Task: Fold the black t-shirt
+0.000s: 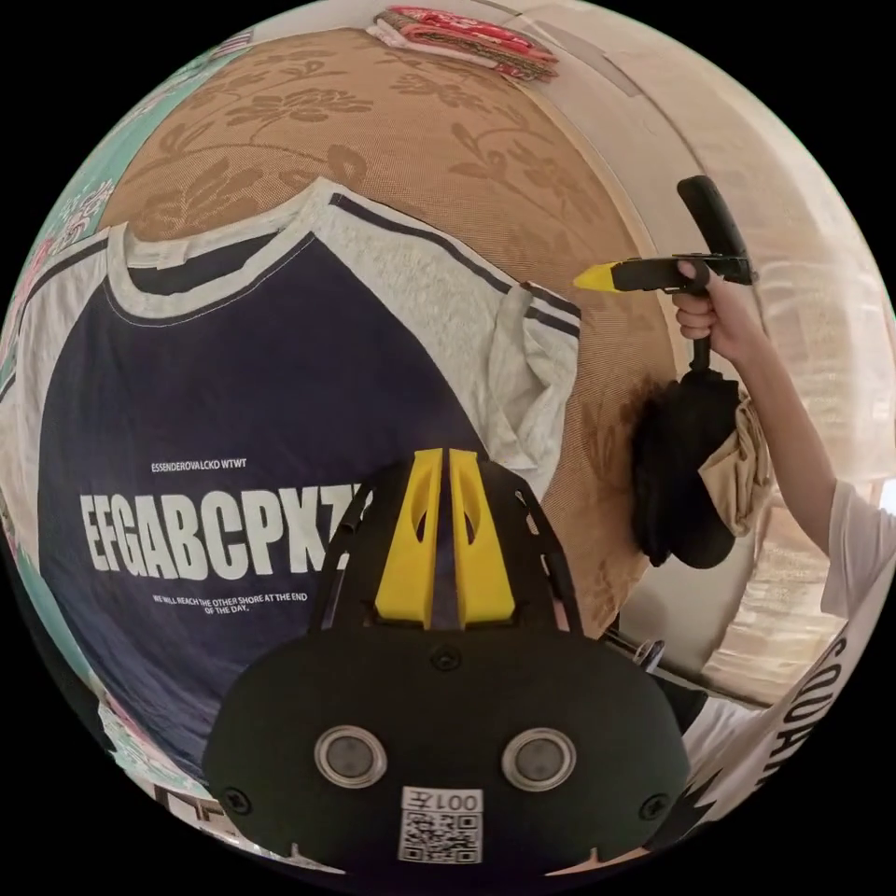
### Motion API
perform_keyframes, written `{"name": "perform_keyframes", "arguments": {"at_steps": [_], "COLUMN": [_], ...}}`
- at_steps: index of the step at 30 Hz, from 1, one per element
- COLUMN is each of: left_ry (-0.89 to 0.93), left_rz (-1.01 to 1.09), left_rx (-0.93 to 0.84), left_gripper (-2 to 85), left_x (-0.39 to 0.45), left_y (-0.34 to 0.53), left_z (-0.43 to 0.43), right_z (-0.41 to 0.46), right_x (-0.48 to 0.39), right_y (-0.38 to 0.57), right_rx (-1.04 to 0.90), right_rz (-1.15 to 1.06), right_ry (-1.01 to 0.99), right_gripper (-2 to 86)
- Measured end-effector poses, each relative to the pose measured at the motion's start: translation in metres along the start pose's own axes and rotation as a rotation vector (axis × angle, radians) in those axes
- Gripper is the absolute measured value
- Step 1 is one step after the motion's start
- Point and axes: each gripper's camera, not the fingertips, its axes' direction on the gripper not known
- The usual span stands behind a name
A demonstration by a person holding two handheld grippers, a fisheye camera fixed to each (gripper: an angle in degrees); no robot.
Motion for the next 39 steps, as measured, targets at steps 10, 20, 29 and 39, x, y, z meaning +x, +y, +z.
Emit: {"name": "perform_keyframes", "arguments": {"at_steps": [10,20,29,39], "left_ry": [-0.057,-0.114,0.338,0.190], "left_rz": [0.041,-0.009,0.312,0.474], "left_rx": [0.040,0.058,0.051,-0.122], "left_gripper": [8.0,-0.9,-1.3,-0.8], "left_x": [0.039,0.029,0.058,0.117], "left_y": [-0.009,-0.007,0.016,0.057], "left_z": [0.029,0.017,0.010,0.081], "right_z": [0.050,0.060,0.020,0.052], "right_x": [-0.068,-0.098,-0.072,-0.082], "right_y": [-0.024,-0.039,0.004,0.010], "right_rx": [-0.135,-0.140,-0.280,-0.271], "right_rz": [-0.124,-0.125,-0.143,-0.066], "right_ry": [0.298,0.453,0.237,0.438], "right_gripper": [8.9,2.0,1.0,1.6]}}
